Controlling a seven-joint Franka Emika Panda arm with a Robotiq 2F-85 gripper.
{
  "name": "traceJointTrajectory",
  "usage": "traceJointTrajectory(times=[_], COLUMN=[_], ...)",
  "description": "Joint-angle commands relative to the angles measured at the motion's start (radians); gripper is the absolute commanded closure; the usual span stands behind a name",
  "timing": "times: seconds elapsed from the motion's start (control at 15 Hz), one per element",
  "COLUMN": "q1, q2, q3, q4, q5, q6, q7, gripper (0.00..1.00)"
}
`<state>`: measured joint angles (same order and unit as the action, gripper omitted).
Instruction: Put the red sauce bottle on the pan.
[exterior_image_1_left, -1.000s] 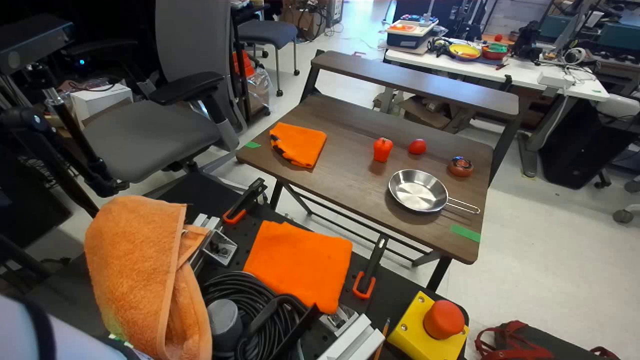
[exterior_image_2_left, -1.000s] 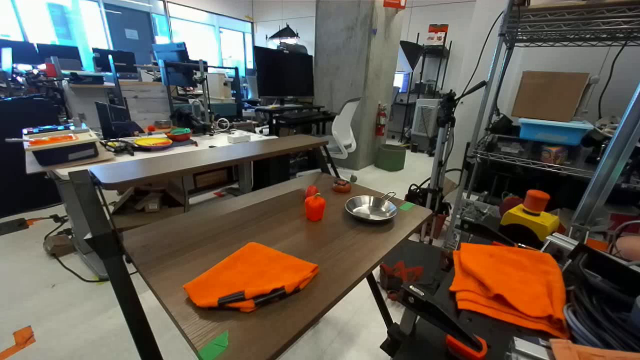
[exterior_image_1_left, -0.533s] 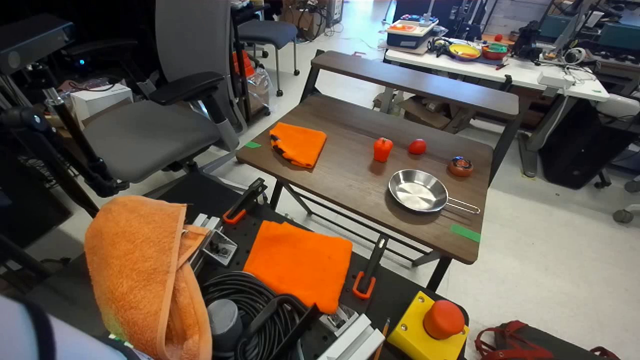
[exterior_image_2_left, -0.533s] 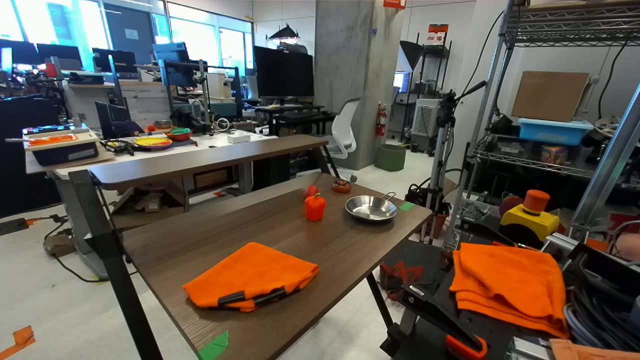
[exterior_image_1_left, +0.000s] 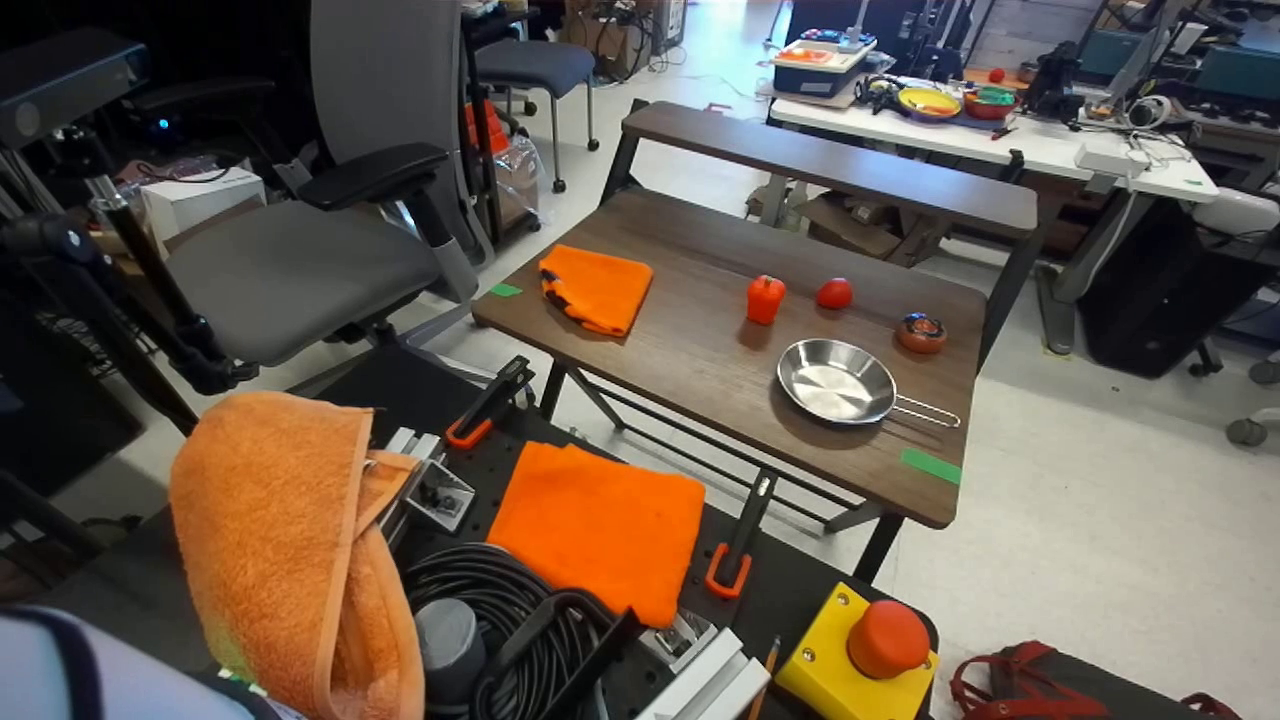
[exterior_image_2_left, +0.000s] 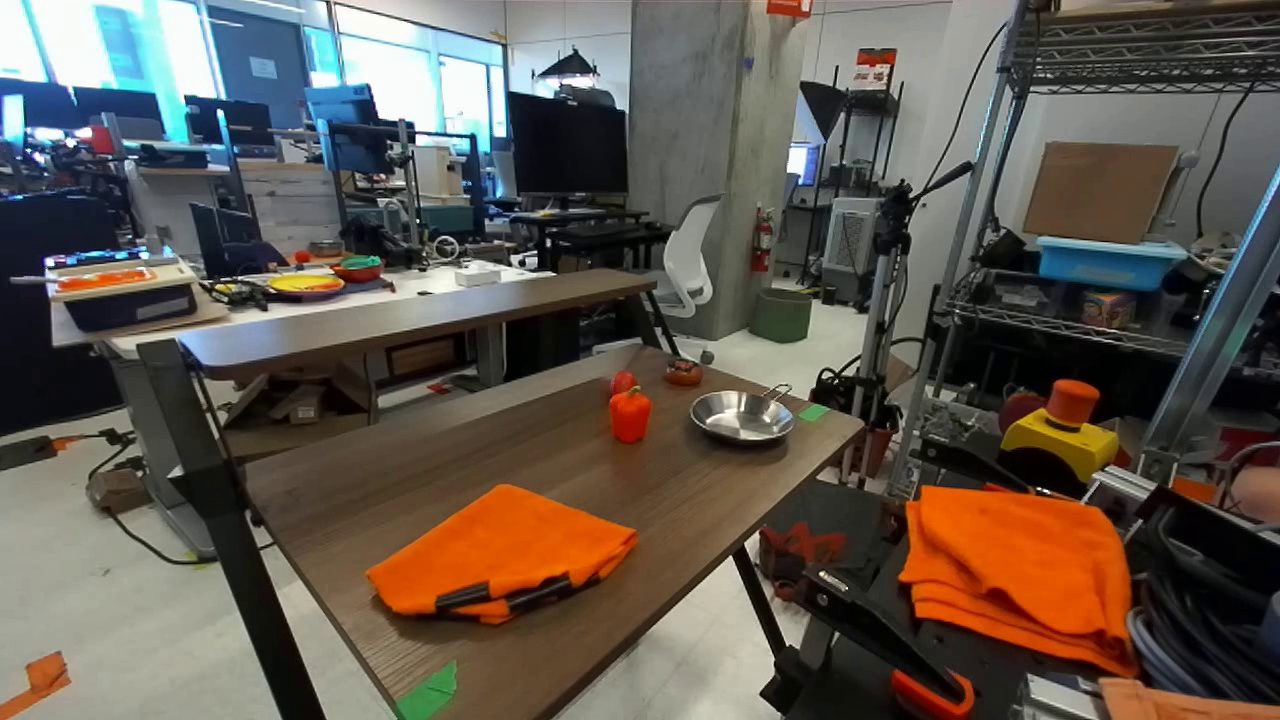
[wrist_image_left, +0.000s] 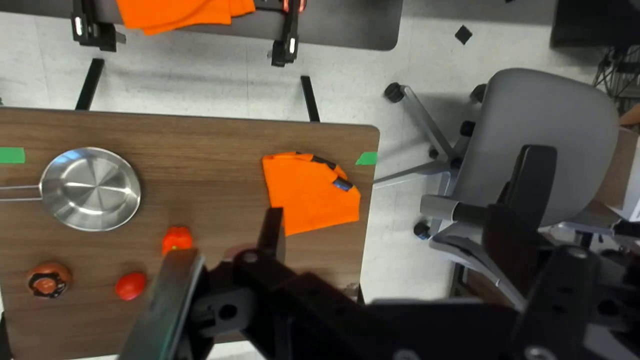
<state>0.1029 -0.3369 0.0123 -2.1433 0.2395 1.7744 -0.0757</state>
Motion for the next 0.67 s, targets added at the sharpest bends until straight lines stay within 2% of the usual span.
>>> traceJointTrajectory(times=[0.0, 0.6], q1=[-0.03, -0.04], q2=[0.161, 0.545], q3=[0.004, 0.012], q4=[0.094, 0.325], q5=[-0.023, -0.136], q6=[0.114, 0.284], q7=[0.001, 0.127], gripper=[0.0, 0.0])
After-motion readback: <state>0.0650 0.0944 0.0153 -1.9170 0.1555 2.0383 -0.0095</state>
